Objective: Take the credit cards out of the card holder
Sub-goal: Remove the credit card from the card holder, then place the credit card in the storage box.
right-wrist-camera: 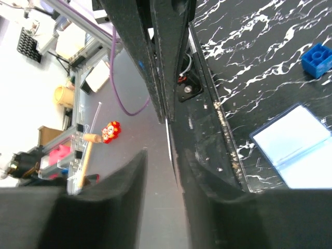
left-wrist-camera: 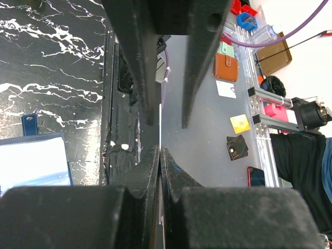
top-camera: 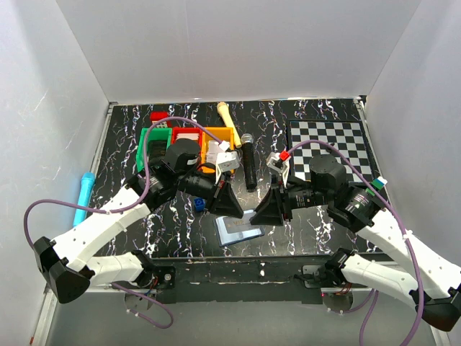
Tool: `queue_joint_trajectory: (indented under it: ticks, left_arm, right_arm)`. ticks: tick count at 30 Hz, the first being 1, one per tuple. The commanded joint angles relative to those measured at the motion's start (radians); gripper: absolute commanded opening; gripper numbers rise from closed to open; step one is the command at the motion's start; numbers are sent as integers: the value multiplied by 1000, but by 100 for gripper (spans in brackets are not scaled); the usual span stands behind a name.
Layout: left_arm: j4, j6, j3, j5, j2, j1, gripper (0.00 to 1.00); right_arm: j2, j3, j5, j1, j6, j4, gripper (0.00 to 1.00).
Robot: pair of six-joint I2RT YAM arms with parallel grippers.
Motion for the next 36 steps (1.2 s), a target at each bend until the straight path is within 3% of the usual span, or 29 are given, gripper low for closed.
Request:
queue_joint_trajectory:
  ticks: [1, 2, 3, 7, 12, 16, 20, 23, 29, 36]
  left_arm:
    - [35, -29, -23, -11, -13, -2, 0]
    - [52, -39, -32, -15, -22, -2, 0]
    - [63, -46, -40, -22, -32, -1, 0]
    - [92, -65, -73, -68, -82, 13, 0]
    - [134, -135, -113, -126, -150, 82, 0]
    - [138, -272, -144, -329, -177, 133, 0]
    - [121, -292, -167, -485, -200, 134, 0]
    - [149, -206, -196, -531, -236, 134, 0]
    - [322, 154, -316, -482, -337, 133, 0]
    - [143, 629, -153, -605, -72, 163, 0]
  right_arm:
    - [-4, 24, 11, 2, 26, 35, 56]
    - [-11, 24, 23, 4, 33, 37, 84]
    - [-18, 27, 34, 2, 32, 34, 86]
    - [-53, 67, 126, 1, 38, -11, 89]
    - [-127, 119, 365, -1, 67, -84, 91]
    - [-161, 136, 454, -1, 85, -121, 91]
    - [-175, 137, 483, -1, 95, -154, 92]
    - [-169, 138, 491, -1, 93, -177, 92]
    - [-161, 134, 506, -1, 70, -186, 91]
    - [-199, 47, 460, -1, 9, -105, 93]
